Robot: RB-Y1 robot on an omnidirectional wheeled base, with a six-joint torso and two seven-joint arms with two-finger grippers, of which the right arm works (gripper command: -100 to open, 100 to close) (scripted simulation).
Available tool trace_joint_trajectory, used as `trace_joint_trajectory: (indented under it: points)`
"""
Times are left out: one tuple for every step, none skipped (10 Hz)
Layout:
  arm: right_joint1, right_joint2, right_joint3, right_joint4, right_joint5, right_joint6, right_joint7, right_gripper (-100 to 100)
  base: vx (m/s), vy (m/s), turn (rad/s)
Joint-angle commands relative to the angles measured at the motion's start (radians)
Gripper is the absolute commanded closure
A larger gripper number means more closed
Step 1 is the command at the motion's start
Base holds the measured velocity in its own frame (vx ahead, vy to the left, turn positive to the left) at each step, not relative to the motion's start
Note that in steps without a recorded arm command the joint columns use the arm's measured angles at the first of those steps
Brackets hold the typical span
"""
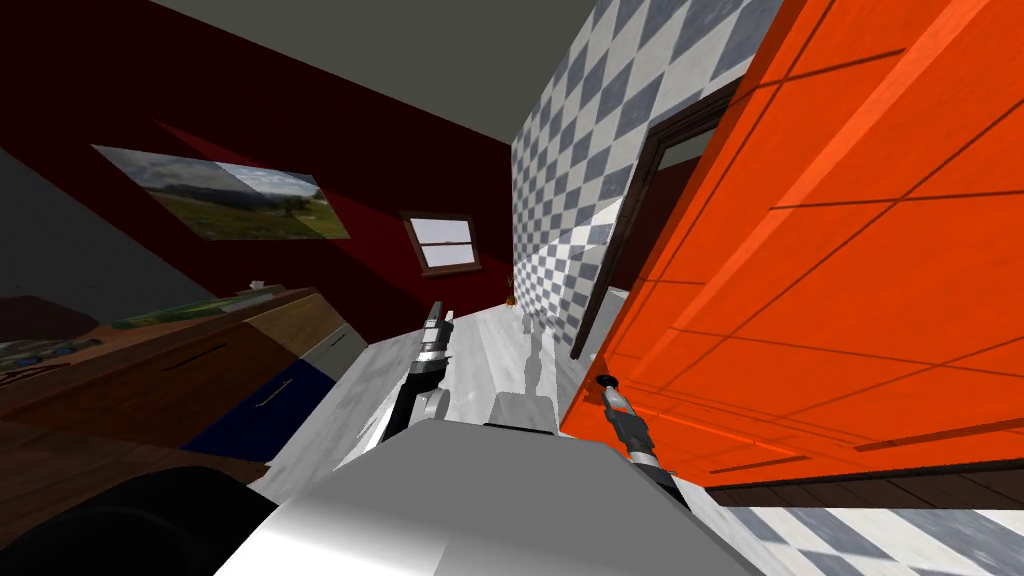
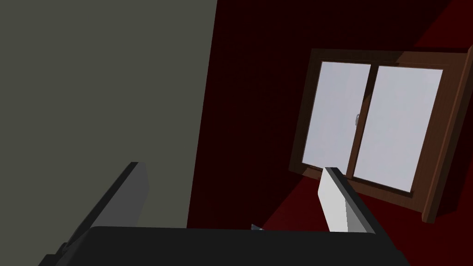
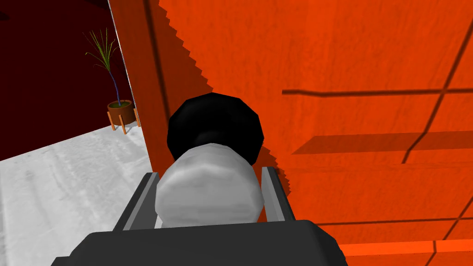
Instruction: Pull the door open
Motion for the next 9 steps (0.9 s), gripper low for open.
trace_joint_trajectory:
  points:
    - [0.003,-0.006,0.008,0.005,0.007,-0.015,-0.011,100,-0.198,-0.036,0.105]
    - [0.006,-0.012,0.013,0.008,0.012,-0.024,-0.02,100,-0.181,-0.037,0.103]
    - [0.009,-0.018,0.019,0.012,0.017,-0.034,-0.029,100,-0.196,-0.042,0.139]
    - [0.013,-0.025,0.025,0.015,0.022,-0.045,-0.039,100,-0.2,-0.033,0.137]
    - [0.016,-0.031,0.031,0.019,0.028,-0.056,-0.048,100,-0.211,-0.036,0.105]
    - [0.019,-0.037,0.037,0.023,0.033,-0.066,-0.057,100,-0.2,-0.015,0.114]
    - [0.022,-0.043,0.043,0.026,0.037,-0.075,-0.065,100,-0.172,-0.025,0.105]
    - [0.024,-0.047,0.047,0.028,0.041,-0.083,-0.072,100,-0.172,-0.046,0.095]
    - [0.027,-0.052,0.051,0.031,0.045,-0.09,-0.079,100,-0.165,-0.045,0.095]
